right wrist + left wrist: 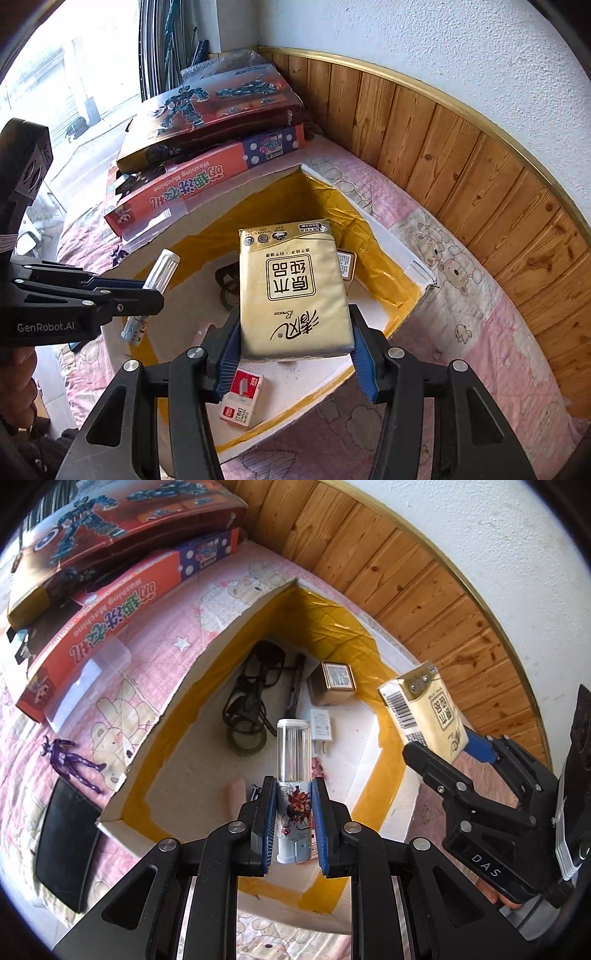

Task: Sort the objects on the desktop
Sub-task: 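Carry the tissue pack and clear tube over into the white box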

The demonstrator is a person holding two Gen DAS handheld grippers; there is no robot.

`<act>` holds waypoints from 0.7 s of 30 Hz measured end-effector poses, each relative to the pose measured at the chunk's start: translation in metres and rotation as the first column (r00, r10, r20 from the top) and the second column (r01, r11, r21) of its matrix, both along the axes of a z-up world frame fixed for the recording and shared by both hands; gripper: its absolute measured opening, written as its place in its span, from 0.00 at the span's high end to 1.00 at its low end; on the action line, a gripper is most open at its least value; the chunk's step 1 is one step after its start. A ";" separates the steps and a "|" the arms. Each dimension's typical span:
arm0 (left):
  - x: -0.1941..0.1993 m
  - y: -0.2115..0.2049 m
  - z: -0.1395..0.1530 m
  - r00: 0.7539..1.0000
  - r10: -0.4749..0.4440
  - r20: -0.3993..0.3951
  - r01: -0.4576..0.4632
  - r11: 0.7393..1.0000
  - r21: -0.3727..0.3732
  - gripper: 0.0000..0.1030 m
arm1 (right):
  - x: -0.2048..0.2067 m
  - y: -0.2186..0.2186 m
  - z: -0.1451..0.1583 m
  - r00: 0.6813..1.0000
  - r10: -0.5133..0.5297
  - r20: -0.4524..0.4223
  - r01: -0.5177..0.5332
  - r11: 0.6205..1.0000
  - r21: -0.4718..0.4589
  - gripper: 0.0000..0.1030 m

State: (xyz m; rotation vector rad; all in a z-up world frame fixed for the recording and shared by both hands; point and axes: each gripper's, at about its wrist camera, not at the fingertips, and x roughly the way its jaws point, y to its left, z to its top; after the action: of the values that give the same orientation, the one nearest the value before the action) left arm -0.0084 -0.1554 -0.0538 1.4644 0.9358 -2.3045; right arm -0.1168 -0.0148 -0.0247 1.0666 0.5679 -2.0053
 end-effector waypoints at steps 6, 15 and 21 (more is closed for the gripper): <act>-0.022 0.003 -0.022 0.999 0.018 0.037 -0.021 0.997 0.073 0.82 | -0.026 -0.013 -0.021 1.000 -0.001 0.024 0.000 0.998 0.060 0.48; -0.044 0.007 -0.040 0.997 0.015 0.074 -0.022 0.995 0.097 0.82 | -0.050 -0.019 -0.043 0.998 -0.027 0.056 0.019 0.991 0.136 0.47; -0.052 0.010 -0.052 0.993 -0.015 0.116 0.005 0.996 0.084 0.62 | -0.054 -0.020 -0.049 0.998 -0.030 0.048 0.022 0.986 0.163 0.40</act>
State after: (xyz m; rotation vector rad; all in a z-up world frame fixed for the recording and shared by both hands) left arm -0.0600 -0.1451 -0.1055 1.6218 1.0042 -2.1836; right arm -0.1706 -0.0352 -0.0734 1.2243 0.7040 -1.9755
